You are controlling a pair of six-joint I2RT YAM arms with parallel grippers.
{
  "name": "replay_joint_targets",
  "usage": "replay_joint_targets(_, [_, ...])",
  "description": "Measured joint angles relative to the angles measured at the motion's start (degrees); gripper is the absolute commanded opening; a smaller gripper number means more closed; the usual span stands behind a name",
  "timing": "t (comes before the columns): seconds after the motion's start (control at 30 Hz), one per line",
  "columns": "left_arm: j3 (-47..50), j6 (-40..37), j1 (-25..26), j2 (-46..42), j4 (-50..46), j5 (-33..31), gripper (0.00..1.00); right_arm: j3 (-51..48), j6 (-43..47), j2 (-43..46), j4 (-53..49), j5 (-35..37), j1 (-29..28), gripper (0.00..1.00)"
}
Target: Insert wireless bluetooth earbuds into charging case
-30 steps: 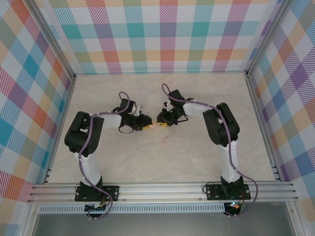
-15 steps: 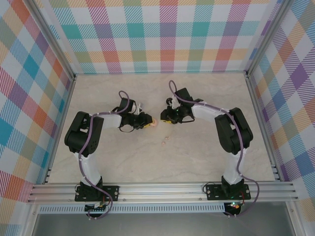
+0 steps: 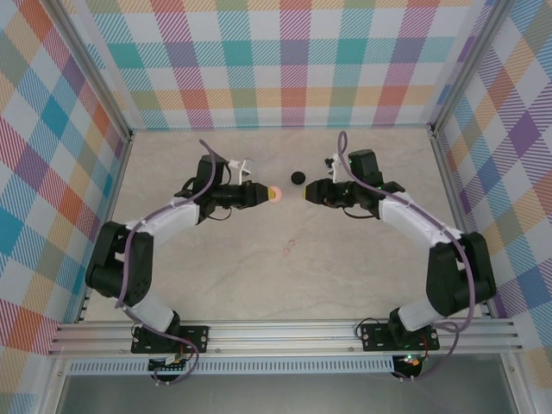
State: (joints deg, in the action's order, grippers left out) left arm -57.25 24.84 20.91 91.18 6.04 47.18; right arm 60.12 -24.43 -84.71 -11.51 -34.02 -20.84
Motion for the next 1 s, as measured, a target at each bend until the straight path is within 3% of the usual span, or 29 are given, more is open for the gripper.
replay_joint_targets(0.2, [-1.05, -5.95, 2.69, -7.91, -1.92, 3.26, 0.21, -0.02, 4.68, 9.62, -0.09, -6.49, -0.02, 0.54])
replay_joint_targets(0.43, [-4.0, -10.54, 5.92, -12.7, -4.68, 5.4, 0.2, 0.0, 8.0, 13.05, -0.57, -13.7, -0.39, 0.58])
replay_joint_targets(1.0, [-5.75, -14.36, 8.94, -12.83, -8.33, 7.3, 0.17, 0.0, 9.99, 13.05, -1.38, -19.15, -2.36, 0.53])
